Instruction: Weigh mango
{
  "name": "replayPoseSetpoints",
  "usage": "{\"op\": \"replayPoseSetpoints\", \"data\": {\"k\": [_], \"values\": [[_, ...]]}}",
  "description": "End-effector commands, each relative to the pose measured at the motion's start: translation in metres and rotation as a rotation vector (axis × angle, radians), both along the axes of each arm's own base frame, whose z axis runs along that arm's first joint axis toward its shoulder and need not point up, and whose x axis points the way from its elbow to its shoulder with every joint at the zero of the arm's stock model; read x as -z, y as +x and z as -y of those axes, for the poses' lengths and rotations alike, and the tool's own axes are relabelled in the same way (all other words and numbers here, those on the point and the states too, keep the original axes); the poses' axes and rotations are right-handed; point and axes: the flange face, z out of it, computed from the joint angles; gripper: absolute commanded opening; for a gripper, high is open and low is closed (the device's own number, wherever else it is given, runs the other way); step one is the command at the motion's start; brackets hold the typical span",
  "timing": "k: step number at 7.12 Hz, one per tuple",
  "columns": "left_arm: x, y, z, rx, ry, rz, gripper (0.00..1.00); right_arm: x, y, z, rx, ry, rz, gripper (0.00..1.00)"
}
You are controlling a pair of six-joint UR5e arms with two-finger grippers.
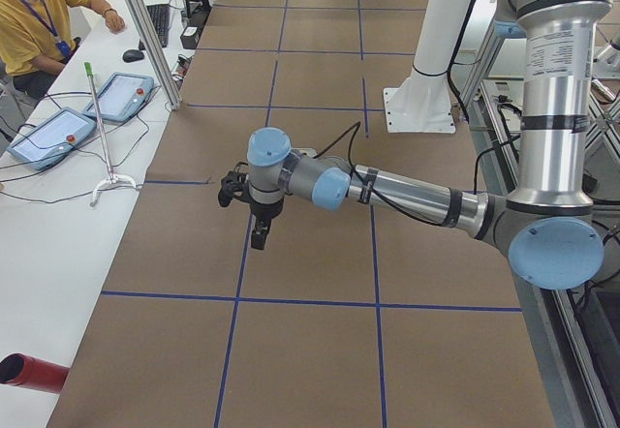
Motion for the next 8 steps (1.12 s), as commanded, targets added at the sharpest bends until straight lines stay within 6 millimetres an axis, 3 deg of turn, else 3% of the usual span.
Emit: {"op": "replayPoseSetpoints", "data": {"k": [1,2,4,6,8], "values": [[-0.084,-0.091,-0.030,0.001,-0.084,0.033,1.00,0.000,0.000,0.000,0.000,0.001,0.000,1.00],[-0.085,-0.100,-0.032,0.012,-0.109,0.021,1.00,0.000,0.000,0.000,0.000,0.001,0.000,1.00],[-0.067,-0.091,-0.029,0.130,-0.199,-0.130,1.00,0.000,0.000,0.000,0.000,0.001,0.000,1.00],[-0.058,-0.089,-0.035,0.120,-0.172,-0.125,1.00,0.000,0.000,0.000,0.000,0.000,0.000,1.00],[-0.066,-0.089,-0.042,0.125,-0.185,-0.125,1.00,0.000,0.000,0.000,0.000,0.001,0.000,1.00]]}}
